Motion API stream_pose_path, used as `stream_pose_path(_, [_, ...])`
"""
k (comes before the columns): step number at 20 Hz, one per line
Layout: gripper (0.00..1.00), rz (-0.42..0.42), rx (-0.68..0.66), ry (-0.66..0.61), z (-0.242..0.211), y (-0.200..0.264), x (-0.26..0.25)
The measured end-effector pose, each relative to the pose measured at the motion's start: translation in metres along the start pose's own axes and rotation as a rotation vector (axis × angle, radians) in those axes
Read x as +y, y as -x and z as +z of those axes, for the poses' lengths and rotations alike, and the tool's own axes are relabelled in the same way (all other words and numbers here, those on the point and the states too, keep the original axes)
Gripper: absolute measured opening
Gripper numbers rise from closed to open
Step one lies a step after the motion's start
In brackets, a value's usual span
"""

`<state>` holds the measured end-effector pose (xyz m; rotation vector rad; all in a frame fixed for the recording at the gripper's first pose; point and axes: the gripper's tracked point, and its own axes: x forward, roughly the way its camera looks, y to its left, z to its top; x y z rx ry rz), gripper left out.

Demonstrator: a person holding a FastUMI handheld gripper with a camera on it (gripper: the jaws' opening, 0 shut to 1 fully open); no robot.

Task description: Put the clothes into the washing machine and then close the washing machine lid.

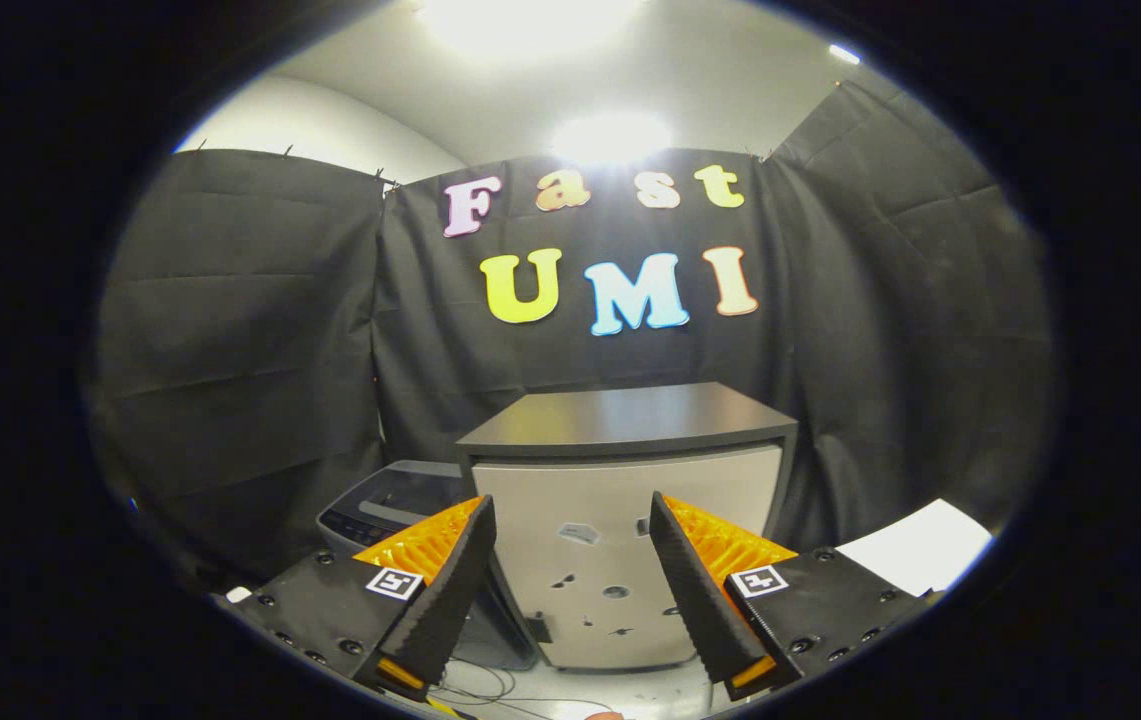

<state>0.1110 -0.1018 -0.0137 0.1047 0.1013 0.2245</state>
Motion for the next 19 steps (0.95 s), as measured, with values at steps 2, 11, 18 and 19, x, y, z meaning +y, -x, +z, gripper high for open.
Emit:
stream_pose_path(2, [0.96, -0.021, 0.003, 0.023, -0.009, 0.005, -0.011])
stream_pose_path(11, [0.96, -0.029, -0.065, 0.071, -0.023, 0.033, -0.013])
stream_pose_path(18, [0.96, -0.043, -0.066, 0.059, -0.024, 0.029, -0.016])
stream_pose_path(19, [0.96, -0.045, -0.067, 0.059, -0.024, 0.029, -0.016])
